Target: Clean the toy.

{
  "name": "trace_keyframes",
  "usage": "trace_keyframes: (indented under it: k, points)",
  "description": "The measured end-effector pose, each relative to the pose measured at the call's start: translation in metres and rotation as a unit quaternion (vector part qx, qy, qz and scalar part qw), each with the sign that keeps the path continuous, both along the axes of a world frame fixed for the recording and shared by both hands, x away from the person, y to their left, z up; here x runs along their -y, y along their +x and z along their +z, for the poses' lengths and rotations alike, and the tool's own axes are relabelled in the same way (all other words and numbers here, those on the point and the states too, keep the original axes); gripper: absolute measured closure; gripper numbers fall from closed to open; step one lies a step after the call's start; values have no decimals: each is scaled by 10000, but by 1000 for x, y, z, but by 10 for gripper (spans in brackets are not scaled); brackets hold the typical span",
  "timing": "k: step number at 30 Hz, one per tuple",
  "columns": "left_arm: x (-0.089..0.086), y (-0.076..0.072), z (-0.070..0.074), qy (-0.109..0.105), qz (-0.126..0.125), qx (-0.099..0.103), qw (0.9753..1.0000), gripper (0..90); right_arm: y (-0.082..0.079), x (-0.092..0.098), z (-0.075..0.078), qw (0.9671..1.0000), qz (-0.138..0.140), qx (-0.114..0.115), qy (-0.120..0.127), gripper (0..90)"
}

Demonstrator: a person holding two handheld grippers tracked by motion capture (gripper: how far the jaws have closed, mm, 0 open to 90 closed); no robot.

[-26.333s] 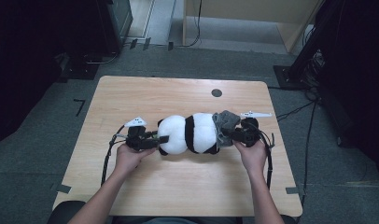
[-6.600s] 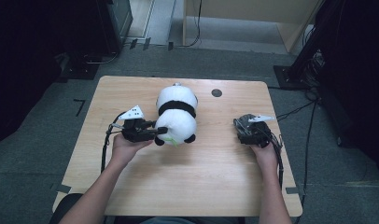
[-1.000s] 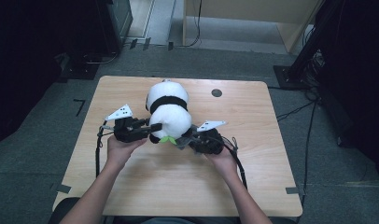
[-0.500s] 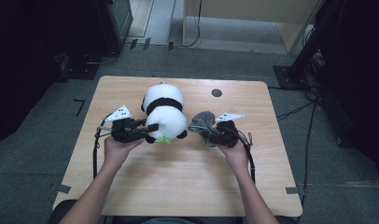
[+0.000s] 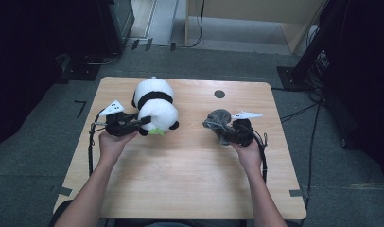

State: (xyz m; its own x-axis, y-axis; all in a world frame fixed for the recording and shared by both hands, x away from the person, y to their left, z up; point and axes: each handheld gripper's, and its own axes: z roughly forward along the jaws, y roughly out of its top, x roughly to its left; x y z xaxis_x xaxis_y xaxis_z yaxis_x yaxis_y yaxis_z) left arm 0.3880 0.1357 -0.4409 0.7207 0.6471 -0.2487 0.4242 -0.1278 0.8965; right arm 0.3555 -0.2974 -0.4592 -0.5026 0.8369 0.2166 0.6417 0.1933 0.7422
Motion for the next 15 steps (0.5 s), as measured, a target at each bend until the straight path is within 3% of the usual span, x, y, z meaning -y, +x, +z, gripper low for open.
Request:
trace_keyframes:
  k: [6, 15]
  points:
    - [-19, 13, 6, 83, 168, 170, 9997, 603, 0, 11, 0, 9999, -124, -25, -1, 703]
    - [-43, 30, -3, 126, 528, -30, 9985, 602, 4, 35, -5, 9991, -413, -84, -98, 702]
